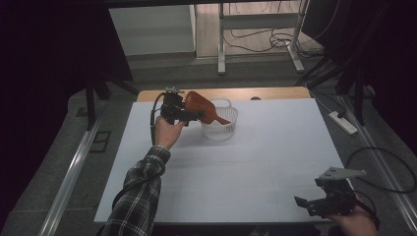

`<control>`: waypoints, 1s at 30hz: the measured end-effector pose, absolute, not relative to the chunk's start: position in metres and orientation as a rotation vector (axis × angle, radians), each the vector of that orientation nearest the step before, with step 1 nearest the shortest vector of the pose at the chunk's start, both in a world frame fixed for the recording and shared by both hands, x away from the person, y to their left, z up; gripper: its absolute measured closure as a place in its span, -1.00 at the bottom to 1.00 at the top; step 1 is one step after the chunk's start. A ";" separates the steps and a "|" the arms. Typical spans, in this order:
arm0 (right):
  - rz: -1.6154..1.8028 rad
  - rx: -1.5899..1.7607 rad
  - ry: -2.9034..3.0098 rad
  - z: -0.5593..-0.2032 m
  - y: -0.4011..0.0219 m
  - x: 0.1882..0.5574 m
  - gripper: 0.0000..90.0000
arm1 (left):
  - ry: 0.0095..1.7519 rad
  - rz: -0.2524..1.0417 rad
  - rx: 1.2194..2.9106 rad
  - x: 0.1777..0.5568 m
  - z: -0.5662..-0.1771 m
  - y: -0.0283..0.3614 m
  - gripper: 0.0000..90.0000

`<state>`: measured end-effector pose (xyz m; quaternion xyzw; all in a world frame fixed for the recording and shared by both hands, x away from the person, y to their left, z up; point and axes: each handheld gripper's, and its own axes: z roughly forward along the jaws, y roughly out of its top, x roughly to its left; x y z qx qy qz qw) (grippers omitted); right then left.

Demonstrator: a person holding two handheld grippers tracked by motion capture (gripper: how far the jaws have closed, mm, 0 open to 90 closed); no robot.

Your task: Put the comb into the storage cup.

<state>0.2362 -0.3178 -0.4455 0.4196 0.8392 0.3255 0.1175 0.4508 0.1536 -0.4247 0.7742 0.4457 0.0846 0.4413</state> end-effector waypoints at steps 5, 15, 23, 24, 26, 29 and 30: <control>0.951 1.230 2.454 -0.445 -0.318 0.236 -0.95 | 1.069 0.228 1.939 0.448 -0.424 0.156 -0.98; 0.950 1.230 2.454 -0.446 -0.318 0.236 -0.95 | 1.059 0.203 1.943 0.444 -0.425 0.162 -1.00; 0.945 1.233 2.454 -0.446 -0.317 0.236 -0.95 | 1.044 0.204 1.954 0.438 -0.426 0.167 -1.00; 0.945 1.233 2.454 -0.446 -0.317 0.236 -0.95 | 1.044 0.204 1.954 0.438 -0.426 0.167 -1.00; 0.945 1.235 2.454 -0.446 -0.318 0.237 -0.96 | 1.036 0.198 1.952 0.437 -0.426 0.167 -1.00; 0.944 1.235 2.454 -0.446 -0.317 0.236 -0.96 | 1.028 0.209 1.963 0.435 -0.426 0.167 -1.00; 0.944 1.234 2.454 -0.446 -0.317 0.236 -0.96 | 1.025 0.216 1.971 0.434 -0.426 0.166 -1.00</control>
